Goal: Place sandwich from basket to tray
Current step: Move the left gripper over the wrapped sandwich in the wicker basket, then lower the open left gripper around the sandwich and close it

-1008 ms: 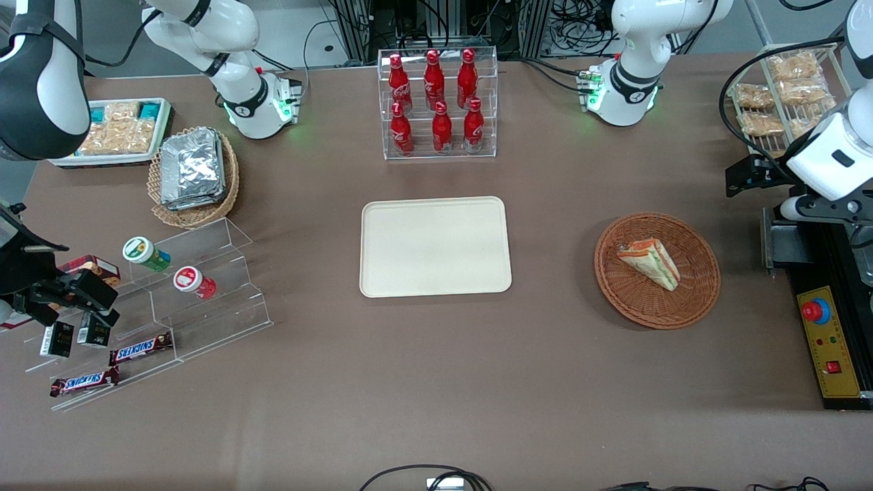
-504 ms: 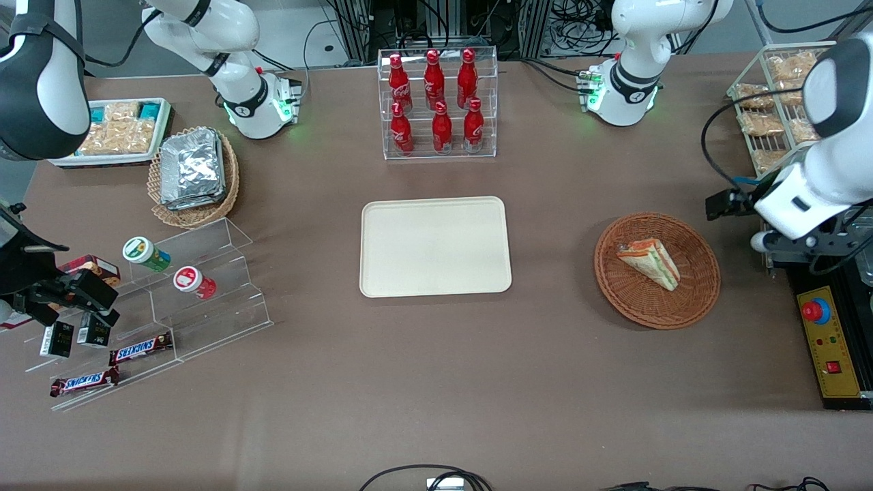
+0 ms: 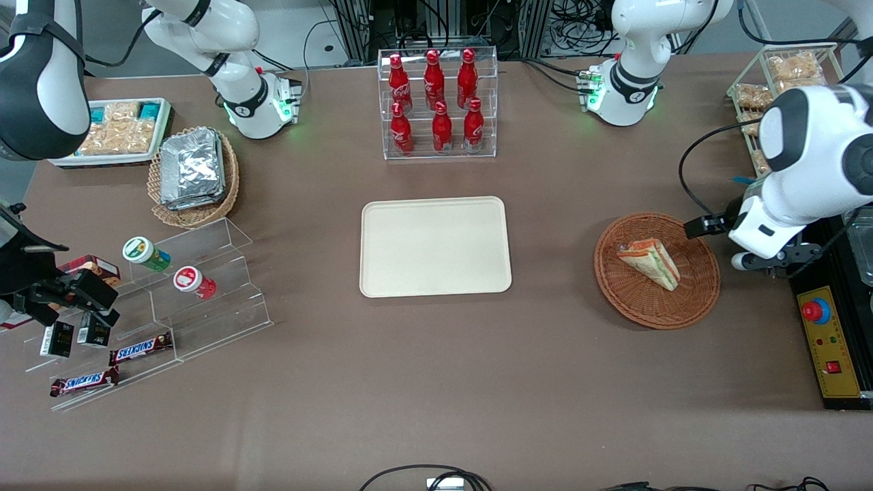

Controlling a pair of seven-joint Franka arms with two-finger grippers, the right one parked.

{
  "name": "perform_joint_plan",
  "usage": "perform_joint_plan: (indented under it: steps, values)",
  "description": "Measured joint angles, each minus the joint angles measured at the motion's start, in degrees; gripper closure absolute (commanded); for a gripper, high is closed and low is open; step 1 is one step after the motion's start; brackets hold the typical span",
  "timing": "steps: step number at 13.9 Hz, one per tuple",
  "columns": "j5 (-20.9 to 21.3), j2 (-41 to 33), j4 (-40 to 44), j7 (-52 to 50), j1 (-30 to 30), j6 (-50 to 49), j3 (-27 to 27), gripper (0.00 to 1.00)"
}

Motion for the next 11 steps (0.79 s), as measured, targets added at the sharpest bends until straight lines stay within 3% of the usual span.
perform_joint_plan:
  steps: [5, 11]
  values:
    - [-0.2, 0.4, -7.1, -13.2, -0.5, 8.9, -0.1, 0.0]
    - [-0.3, 4.3, -8.0, -28.0, -2.9, 14.9, -0.6, 0.0]
